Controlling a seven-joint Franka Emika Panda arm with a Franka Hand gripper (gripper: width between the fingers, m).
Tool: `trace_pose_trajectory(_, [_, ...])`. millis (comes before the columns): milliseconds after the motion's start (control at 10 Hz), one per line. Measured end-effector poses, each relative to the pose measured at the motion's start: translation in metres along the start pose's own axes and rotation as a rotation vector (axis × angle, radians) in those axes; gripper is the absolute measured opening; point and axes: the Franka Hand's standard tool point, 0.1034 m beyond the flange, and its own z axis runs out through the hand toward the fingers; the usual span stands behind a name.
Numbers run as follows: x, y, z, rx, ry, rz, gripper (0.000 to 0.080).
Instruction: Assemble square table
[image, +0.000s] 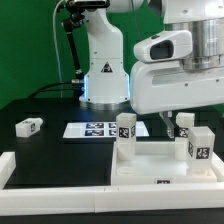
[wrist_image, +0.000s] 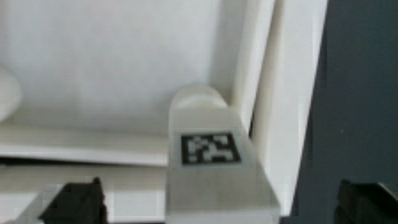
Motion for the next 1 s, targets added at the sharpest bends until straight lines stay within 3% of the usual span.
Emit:
trace_pose_trajectory(300, [0.009, 0.012, 0.003, -0.001, -0.035, 0.044, 0.0649])
trace_pose_trajectory(800, [0.008, 0.011, 0.007, -0.002, -0.036, 0.163, 0.0649])
trace_pose_trajectory(1000, [0.008, 0.011, 0.007, -0.004, -0.036, 0.308, 0.0373])
